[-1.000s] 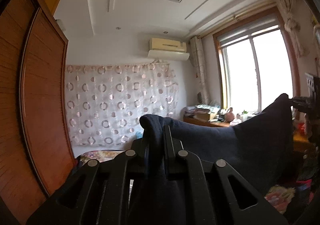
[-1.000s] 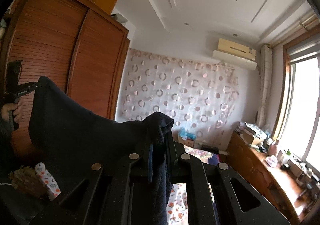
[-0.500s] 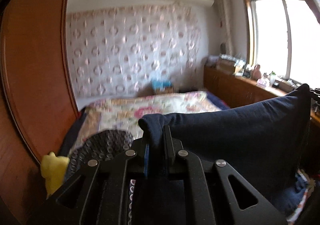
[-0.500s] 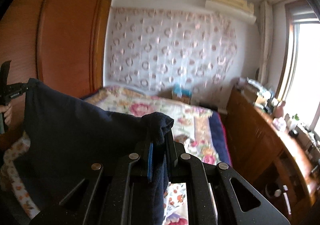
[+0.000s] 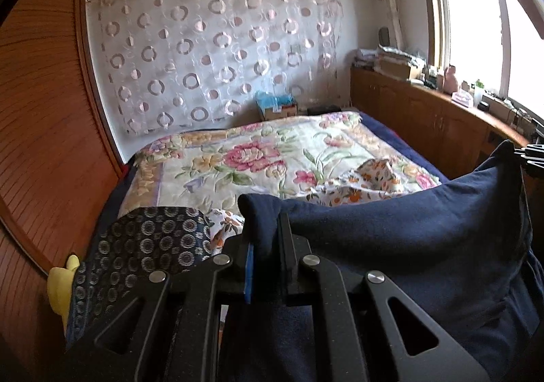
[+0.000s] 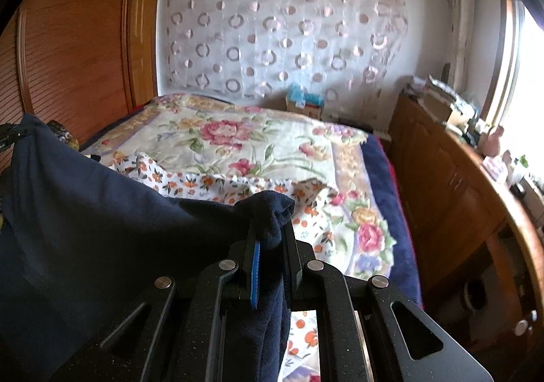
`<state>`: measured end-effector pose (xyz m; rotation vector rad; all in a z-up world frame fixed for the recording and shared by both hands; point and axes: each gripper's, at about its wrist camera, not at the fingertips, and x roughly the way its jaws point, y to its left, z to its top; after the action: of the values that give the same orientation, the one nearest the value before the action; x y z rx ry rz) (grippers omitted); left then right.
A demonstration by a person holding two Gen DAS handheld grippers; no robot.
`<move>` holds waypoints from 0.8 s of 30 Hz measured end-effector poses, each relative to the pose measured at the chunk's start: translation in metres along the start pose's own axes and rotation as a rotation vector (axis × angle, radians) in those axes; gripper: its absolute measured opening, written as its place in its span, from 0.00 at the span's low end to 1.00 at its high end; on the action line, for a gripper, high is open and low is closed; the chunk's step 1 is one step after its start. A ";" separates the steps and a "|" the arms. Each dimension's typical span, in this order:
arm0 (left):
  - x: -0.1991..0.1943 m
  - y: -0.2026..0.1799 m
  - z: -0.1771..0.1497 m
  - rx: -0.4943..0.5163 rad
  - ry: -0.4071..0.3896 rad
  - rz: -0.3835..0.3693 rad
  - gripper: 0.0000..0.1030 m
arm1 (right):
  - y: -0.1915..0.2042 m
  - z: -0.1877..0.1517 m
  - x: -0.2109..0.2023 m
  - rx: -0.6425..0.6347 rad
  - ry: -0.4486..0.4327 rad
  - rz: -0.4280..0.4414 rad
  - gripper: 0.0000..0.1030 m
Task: Fold small clothes
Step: 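Open both grippers to release the shirt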
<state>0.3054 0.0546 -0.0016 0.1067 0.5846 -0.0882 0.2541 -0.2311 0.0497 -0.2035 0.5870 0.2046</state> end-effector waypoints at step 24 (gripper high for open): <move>-0.062 -0.022 -0.089 -0.032 0.104 -0.106 0.72 | 0.016 -0.087 -0.078 0.097 0.151 0.075 0.52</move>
<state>0.2026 0.0475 -0.0427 0.0493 0.6951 -0.1773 0.1409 -0.2477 0.0208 -0.1039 0.7534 0.2339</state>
